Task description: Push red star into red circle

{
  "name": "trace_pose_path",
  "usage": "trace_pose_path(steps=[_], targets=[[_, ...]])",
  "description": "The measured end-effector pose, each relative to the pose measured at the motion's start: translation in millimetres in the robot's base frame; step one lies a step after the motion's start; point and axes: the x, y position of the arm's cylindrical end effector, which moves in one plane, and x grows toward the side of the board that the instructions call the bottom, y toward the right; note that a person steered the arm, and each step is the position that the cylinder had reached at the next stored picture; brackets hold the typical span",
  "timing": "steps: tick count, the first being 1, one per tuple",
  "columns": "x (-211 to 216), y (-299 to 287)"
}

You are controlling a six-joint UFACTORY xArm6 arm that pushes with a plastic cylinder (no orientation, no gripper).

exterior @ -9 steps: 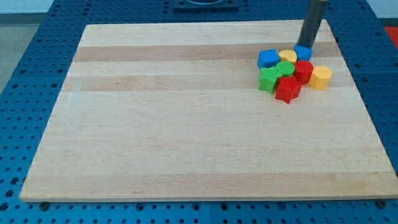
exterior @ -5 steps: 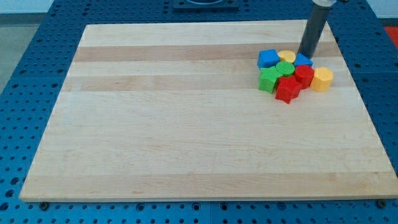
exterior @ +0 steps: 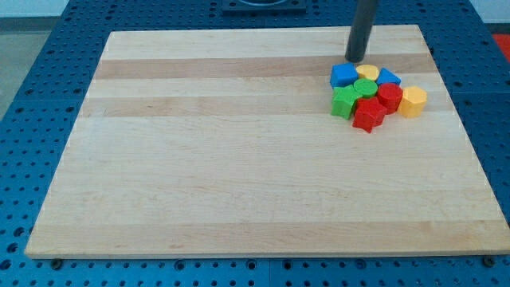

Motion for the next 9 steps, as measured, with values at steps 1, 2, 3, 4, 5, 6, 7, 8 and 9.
trace_pose_path(steps=[1, 2, 3, 4, 5, 6, 7, 8, 9], targets=[[2, -37], [16, -77], [45, -104], [94, -108], [116, -108], [116, -108], [127, -88], [129, -78], [128, -62]])
